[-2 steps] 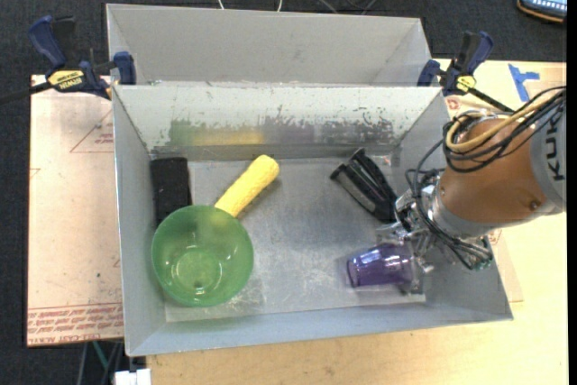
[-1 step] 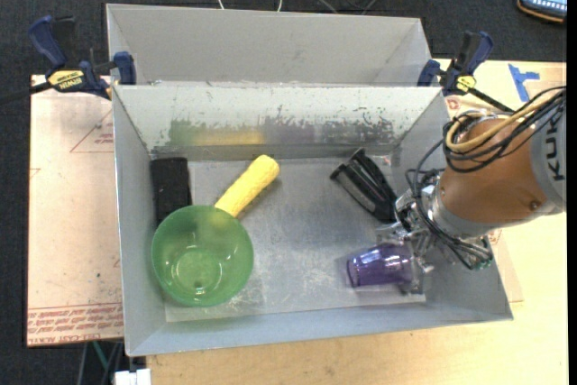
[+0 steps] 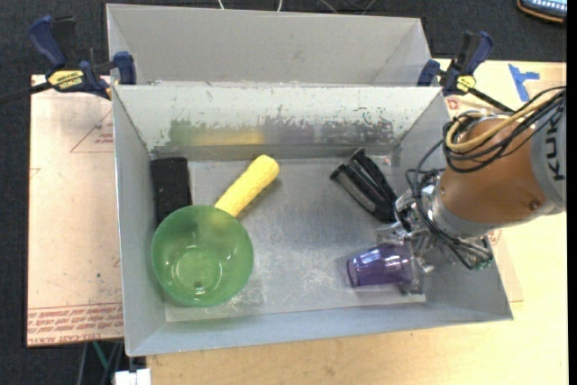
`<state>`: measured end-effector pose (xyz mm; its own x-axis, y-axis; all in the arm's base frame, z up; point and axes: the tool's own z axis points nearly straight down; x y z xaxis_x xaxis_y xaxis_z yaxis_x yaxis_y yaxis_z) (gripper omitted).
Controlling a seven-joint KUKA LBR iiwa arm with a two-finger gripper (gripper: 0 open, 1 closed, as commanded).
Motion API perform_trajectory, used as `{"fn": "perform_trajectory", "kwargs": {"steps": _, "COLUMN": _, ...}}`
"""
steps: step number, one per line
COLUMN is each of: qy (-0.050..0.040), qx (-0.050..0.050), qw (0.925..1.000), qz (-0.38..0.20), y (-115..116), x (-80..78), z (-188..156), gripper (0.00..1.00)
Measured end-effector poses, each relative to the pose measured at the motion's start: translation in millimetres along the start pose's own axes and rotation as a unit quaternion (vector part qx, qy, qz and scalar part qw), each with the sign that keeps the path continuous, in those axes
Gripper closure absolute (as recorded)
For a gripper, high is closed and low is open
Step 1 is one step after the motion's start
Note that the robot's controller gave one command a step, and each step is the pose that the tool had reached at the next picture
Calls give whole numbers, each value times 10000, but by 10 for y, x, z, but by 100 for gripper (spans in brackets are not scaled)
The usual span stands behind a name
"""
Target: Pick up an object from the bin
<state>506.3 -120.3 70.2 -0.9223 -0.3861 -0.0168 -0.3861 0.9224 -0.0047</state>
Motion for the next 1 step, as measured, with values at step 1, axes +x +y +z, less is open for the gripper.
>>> {"fn": "perform_trajectory", "kwargs": {"steps": 1, "qy": 0, "qx": 0, "qw": 10000, "qz": 0, "y": 0, "x": 0, "z": 0, "gripper": 100}}
